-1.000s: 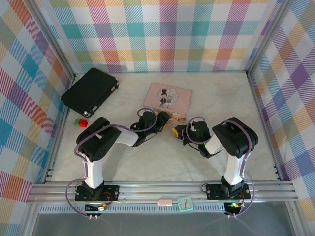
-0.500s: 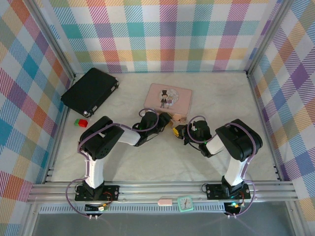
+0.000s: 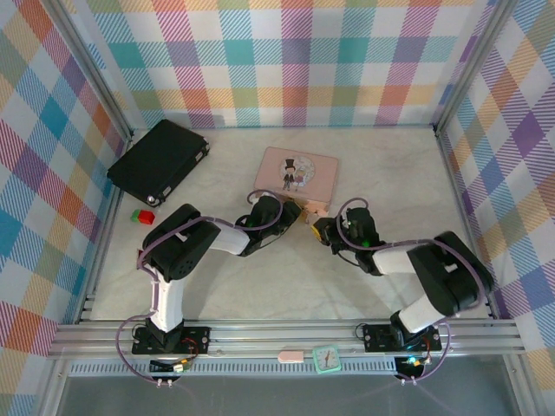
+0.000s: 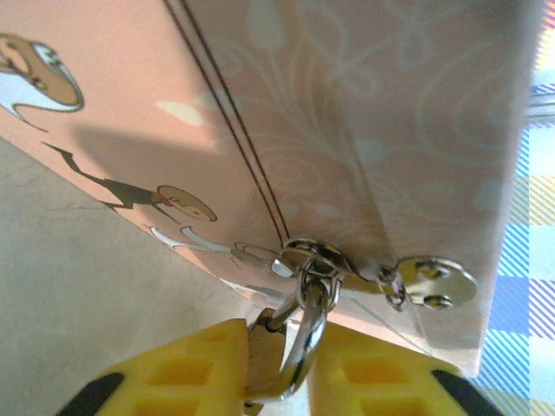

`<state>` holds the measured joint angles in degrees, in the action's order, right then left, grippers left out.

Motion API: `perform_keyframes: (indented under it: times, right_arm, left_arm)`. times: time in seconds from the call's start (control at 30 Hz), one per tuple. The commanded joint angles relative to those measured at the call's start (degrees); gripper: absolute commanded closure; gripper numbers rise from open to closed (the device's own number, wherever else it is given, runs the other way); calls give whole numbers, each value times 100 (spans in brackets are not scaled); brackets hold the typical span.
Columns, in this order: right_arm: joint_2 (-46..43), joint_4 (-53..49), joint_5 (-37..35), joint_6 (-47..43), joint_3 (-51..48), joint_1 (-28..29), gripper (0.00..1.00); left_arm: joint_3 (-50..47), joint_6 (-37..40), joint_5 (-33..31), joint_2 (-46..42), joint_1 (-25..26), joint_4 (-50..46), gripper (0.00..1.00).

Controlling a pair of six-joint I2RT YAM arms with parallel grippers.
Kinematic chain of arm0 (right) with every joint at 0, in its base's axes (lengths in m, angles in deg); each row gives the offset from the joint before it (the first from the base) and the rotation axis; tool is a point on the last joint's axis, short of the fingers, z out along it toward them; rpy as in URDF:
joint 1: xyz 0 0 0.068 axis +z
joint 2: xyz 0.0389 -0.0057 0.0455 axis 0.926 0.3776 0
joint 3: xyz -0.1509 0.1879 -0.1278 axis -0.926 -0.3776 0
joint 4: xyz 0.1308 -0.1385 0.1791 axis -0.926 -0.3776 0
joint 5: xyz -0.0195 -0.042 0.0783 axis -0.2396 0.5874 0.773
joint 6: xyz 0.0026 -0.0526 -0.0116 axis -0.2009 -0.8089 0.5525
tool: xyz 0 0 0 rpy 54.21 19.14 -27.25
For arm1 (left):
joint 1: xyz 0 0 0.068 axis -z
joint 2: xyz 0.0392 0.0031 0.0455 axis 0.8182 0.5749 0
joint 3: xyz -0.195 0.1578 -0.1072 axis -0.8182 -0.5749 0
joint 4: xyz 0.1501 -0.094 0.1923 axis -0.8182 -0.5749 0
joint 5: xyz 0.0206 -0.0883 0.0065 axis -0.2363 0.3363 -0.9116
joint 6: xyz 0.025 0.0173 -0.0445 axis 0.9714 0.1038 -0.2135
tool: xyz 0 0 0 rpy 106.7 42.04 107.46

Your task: Unlock the padlock with the key

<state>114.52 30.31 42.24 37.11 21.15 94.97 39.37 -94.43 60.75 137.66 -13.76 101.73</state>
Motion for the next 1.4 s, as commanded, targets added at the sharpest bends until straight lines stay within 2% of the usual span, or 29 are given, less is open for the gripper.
perform_keyframes:
  times: [0.0, 0.13, 0.23, 0.43, 0.6, 0.83, 1.03, 1.37]
  right_arm:
    - [-632, -1655, -447, -1197, 266, -42, 87]
    - [-1112, -2506, -626, -1795, 436, -124, 82]
    - [-1063, -2546, -452, -1896, 481, -207, 75]
    - [-152, -1168, 524, -1532, 499, -439, 65]
    - [523, 223, 767, -1143, 503, -439, 59]
    - [1224, 1562, 669, -564, 382, -452, 59]
    - [1794, 2614, 586, -111, 308, -455, 65]
    - [1817, 2756, 340, -96, 233, -452, 67]
  left_arm:
    - [243, 209, -88, 59, 38, -59, 83]
    - [342, 267, -81, 65, 38, -117, 94]
    - [355, 259, -46, 75, 33, -105, 100]
    - [219, 28, 79, -13, 26, 209, 100]
    - [92, -435, 267, 29, 33, 685, 100]
    - [-62, -905, 332, 101, 34, 1220, 100]
    - [-142, -1035, 358, 88, 31, 1408, 100]
    - [-239, -1129, 349, 79, 33, 1537, 100]
